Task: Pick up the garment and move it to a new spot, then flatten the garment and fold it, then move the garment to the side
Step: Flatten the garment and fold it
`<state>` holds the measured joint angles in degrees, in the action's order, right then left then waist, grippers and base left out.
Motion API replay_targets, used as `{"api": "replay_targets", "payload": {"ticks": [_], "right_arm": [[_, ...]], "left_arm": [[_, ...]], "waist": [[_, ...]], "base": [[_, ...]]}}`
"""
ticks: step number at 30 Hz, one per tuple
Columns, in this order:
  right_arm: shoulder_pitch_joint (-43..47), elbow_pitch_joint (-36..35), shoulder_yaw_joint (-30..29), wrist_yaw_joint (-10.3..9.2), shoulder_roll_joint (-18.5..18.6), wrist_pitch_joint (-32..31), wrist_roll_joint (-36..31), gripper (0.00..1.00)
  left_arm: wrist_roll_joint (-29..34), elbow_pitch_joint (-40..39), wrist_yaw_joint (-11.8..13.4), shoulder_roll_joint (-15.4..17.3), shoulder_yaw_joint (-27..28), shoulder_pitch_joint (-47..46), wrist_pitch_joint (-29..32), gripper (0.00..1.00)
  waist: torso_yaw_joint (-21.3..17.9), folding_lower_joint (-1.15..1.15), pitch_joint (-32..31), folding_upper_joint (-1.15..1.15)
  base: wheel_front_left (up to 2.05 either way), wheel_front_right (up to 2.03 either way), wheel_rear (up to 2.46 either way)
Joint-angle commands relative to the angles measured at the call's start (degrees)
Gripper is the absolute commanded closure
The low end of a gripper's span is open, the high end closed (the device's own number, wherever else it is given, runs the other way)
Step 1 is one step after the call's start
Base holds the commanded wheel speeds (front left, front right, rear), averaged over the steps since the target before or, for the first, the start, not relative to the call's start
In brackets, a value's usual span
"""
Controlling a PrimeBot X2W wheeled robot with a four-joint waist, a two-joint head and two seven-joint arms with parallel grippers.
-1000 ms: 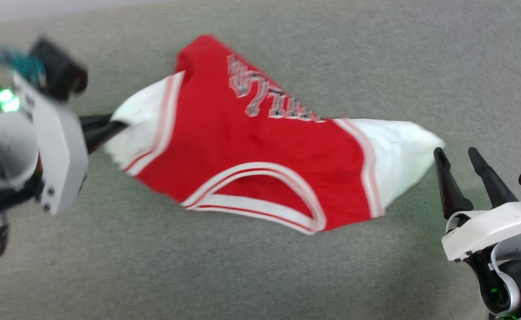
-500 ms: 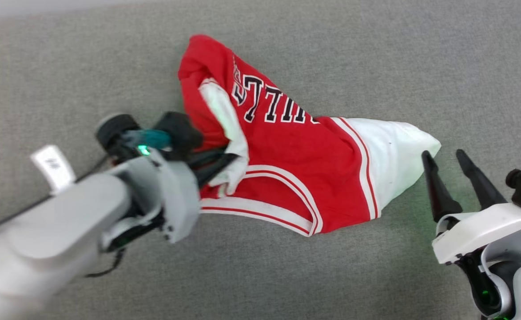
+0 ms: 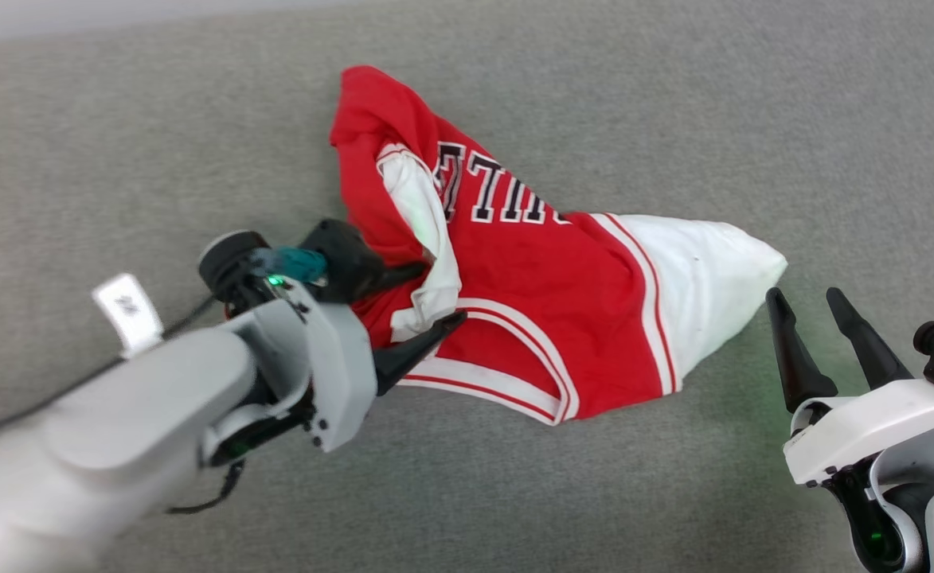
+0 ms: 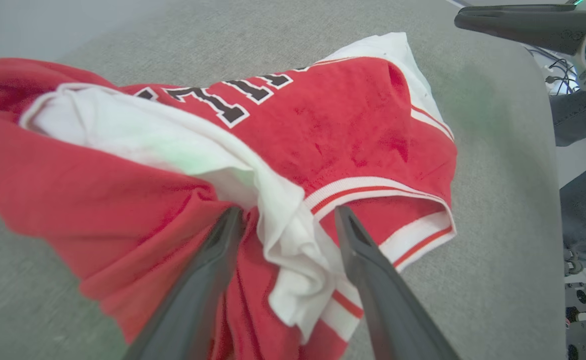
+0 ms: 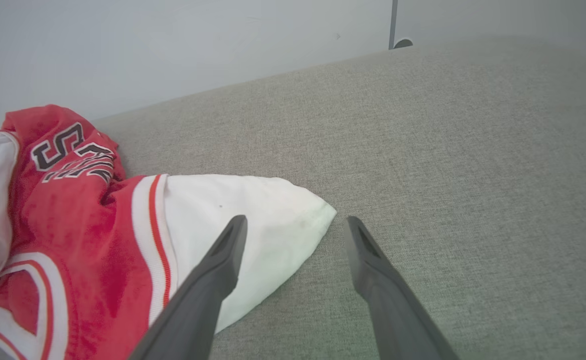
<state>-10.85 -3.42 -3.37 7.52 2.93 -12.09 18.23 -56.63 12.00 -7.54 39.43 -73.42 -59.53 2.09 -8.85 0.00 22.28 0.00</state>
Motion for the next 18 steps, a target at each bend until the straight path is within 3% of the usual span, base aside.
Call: {"api": "replay_targets", "payload": {"ticks": [1,6,10,15,18], "right_arm": [[0.7,0.5,-0.3,-0.06,-0.1,0.0,0.5,0.00],[-0.6,1.2,0.1,-0.06,0.0,-0.4,0.3,0.00],[-1.5,1.7,0.7,-0.06,0.0,-0.1,0.5,0.00],[-2.0,2.8,2.2,-0.06,0.0,1.2,1.5,0.00],[-2.2,3.2,2.8,-0.06,-0.1,2.0,1.9,0.00]], "left_arm": [[-2.5,-3.9,0.1,2.5,0.1,-1.4,0.8,0.00],[-8.3,-12.4,0.1,9.3,0.0,-6.1,4.3,0.00],[-15.0,-17.0,0.1,12.5,0.0,-9.7,10.0,0.00],[-22.1,-18.2,0.1,12.5,0.0,-11.9,19.1,0.00],[-24.5,-17.7,0.1,12.0,0.1,-12.7,21.2,0.00]], "waist": [[2.0,0.00,-1.8,0.00],[3.1,0.00,-2.9,0.00],[3.1,0.00,-2.5,0.00],[1.7,0.00,-1.1,0.00],[0.9,0.00,-0.4,0.00]], "base": [[0.00,0.00,0.00],[0.00,0.00,0.00],[0.00,0.00,0.00],[0.00,0.00,0.00],[0.00,0.00,0.00]]}}
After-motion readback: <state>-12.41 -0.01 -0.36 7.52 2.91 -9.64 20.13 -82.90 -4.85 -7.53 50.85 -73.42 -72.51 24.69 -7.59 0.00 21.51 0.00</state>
